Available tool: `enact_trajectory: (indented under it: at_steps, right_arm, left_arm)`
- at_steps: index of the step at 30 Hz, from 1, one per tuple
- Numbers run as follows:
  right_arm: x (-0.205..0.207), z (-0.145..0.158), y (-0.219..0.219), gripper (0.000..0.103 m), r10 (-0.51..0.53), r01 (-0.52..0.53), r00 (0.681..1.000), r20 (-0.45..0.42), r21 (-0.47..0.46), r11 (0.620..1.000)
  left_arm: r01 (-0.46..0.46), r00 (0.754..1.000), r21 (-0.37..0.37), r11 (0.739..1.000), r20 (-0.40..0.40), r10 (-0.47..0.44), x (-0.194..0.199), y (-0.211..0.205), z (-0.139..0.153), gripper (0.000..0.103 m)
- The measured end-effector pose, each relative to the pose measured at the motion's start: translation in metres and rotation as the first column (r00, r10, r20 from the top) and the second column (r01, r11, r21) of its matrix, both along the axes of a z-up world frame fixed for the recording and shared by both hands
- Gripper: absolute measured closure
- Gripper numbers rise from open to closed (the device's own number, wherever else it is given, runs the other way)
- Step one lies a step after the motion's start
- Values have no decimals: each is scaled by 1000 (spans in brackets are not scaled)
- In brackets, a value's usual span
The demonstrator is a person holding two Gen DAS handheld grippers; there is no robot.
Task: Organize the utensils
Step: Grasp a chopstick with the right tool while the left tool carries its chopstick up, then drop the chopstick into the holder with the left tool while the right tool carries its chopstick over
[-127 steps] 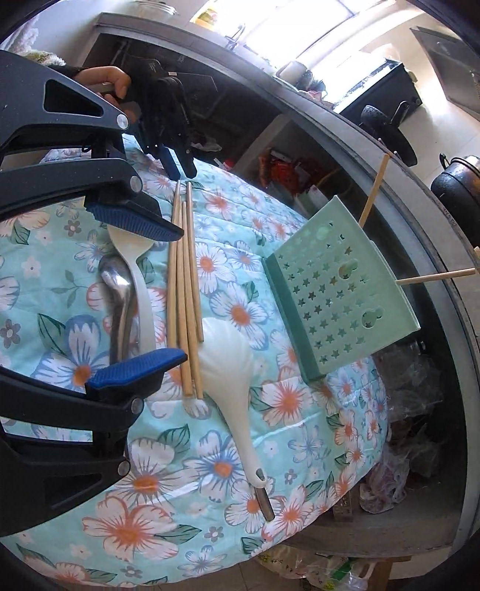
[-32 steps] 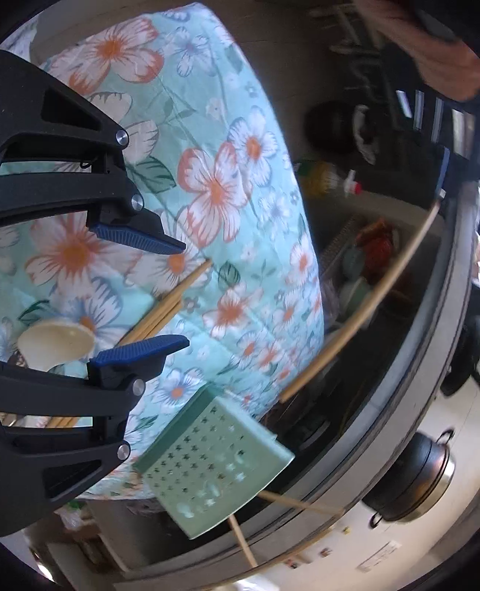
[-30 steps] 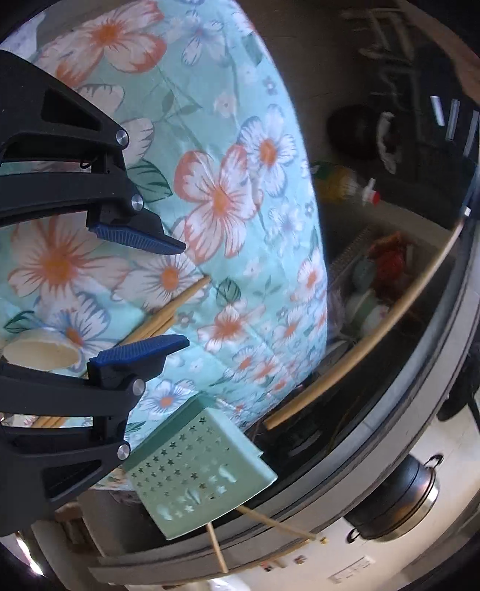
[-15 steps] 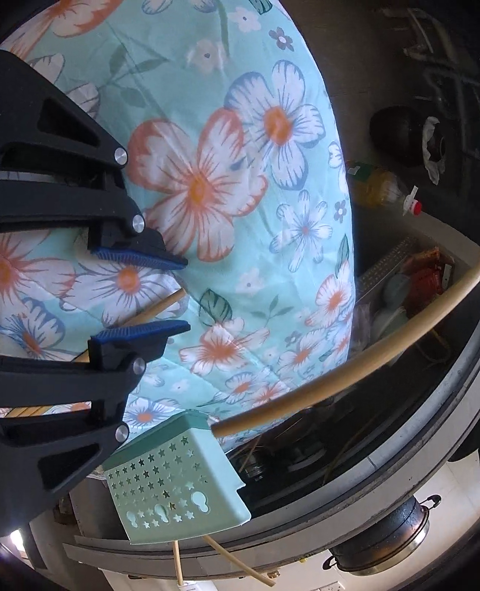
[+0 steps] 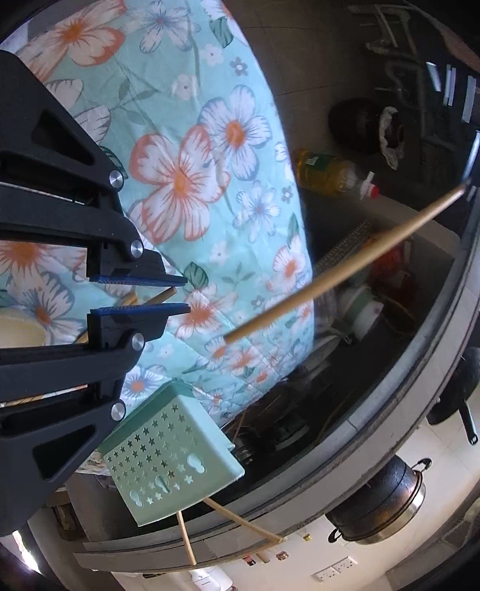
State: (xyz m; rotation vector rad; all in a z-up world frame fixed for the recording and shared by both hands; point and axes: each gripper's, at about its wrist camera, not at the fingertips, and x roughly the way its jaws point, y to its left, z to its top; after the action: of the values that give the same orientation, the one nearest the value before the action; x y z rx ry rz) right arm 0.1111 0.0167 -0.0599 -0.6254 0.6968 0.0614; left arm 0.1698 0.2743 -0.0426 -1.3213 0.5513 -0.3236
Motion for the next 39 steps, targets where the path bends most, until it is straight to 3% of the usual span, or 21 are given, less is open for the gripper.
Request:
enact_trajectory:
  at_steps: [6,10,14,19,26,34,39]
  right_arm:
    - [-16,82,-54,96,-88,59,986,138,202,978]
    - [-27,142,-126,98,-201,109,957,211,382,918]
    - [-40,172,-189,98,-282,141,933,223,493,859]
    - [-55,190,-242,98,-363,175,901,236,569,803]
    - [-69,205,-282,98,-396,141,881,258,655,742]
    - [-92,222,-300,98,-425,115,846,322,668,735]
    - [-100,224,-308,98,-429,113,840,332,666,737]
  left_arm:
    - [-2,999,-20,1000,53,3,2,-8,17,99]
    - [46,994,15,999,103,-47,7,-30,40,99]
    - [105,976,74,992,185,-118,12,-61,71,99]
    - [173,929,155,973,302,-214,17,-112,119,99]
    - [281,832,257,925,415,-368,28,-204,183,99]
    - [120,782,487,865,491,-384,36,-290,233,99]
    - [-37,762,612,790,529,-374,38,-325,243,99]
